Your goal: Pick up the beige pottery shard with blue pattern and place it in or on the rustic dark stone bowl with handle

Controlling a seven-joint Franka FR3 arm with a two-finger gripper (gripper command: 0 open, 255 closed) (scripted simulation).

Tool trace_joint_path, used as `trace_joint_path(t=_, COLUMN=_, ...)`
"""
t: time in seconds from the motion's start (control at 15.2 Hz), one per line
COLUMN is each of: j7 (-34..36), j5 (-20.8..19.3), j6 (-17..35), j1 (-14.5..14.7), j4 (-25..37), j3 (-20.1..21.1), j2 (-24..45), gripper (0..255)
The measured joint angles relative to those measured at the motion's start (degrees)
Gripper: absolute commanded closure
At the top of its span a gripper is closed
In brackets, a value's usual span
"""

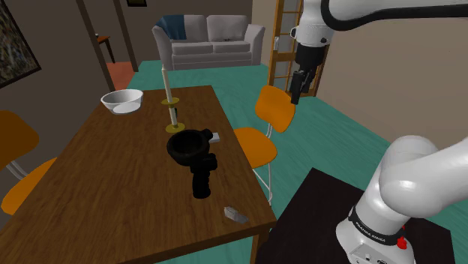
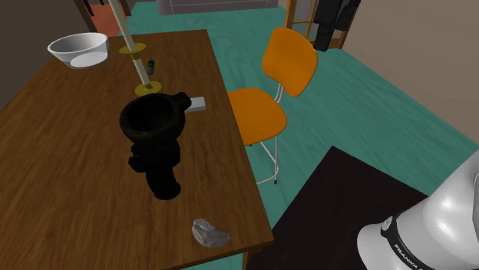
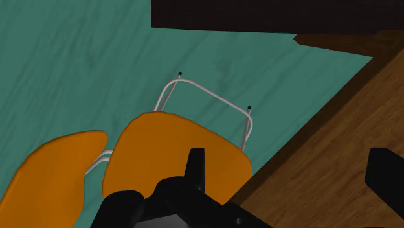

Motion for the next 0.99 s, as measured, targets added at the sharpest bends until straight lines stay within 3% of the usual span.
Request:
trace_joint_path(t=0.26, j7=2.97, j5=1.53, j6=1.98, j1=0.52, j4=-3.29, j3=1.92, j2=-1.60, gripper=0)
trace_joint_path(t=0.99, j7=20.98, j5=12.30, j6=14.24, j1=5.66, j4=-15.26, j3=15.58, j2=-3.56, gripper=0)
